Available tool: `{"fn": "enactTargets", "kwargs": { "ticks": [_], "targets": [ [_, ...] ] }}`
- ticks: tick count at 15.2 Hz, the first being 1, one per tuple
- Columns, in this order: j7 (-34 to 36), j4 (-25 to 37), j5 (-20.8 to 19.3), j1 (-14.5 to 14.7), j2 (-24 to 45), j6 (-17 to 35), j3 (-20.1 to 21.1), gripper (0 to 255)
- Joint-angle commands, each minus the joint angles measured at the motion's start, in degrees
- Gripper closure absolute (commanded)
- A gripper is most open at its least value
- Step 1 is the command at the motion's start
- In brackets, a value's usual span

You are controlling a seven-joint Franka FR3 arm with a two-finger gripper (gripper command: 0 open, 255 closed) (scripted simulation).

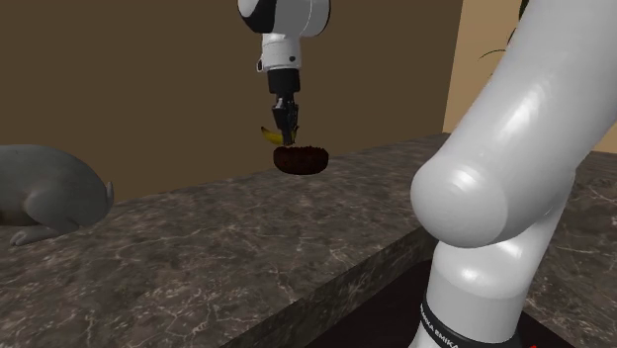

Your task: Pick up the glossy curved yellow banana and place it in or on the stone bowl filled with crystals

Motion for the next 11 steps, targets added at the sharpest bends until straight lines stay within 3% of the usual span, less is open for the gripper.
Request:
{"fn": "enactTargets", "kwargs": {
  "ticks": [1,11],
  "targets": [
    [-1.95,3.19,-0.7,-0.99,3.23,0.07,-1.27,255],
    [-10.57,23.6,-1.54,-5.24,21.05,-2.3,-5.92,255]
  ]
}}
